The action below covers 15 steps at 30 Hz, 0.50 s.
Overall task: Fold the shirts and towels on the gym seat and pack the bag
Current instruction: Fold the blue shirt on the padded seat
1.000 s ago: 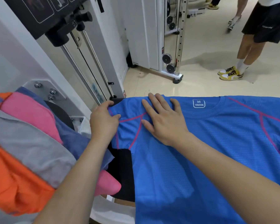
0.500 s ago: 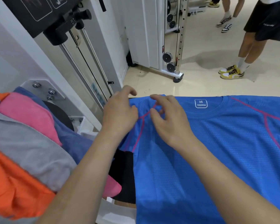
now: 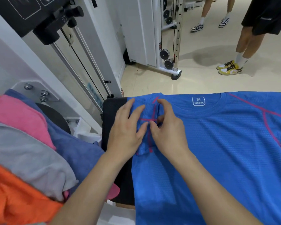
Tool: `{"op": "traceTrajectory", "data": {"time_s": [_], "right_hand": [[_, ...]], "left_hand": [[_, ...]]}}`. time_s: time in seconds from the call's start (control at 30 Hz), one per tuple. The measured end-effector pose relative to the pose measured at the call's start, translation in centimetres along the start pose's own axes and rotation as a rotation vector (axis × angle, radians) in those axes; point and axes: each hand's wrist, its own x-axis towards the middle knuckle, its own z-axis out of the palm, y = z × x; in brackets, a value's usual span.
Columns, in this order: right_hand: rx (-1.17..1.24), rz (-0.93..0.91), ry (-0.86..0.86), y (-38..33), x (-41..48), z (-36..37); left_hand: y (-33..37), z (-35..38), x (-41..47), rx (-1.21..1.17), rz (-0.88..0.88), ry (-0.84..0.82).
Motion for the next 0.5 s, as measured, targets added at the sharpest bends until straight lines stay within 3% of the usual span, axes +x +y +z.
{"op": "traceTrajectory", "data": {"time_s": [0.17, 0.33, 0.5], "right_hand": [[-0.066, -0.081, -0.023, 0.0, -0.3, 0.4], [-0.308, -0.116, 0.011, 0.0, -0.1, 0.4], [-0.332, -0.302, 0.052, 1.0, -0.6, 0.3]], "left_hand": [[0.3, 0.4, -0.3, -0.161, -0.305, 0.082], [0.6, 0.1, -0.2, -0.334, -0.3, 0.169], [-1.1, 0.3, 0.0, -0.193, -0.266, 0.253]]}}
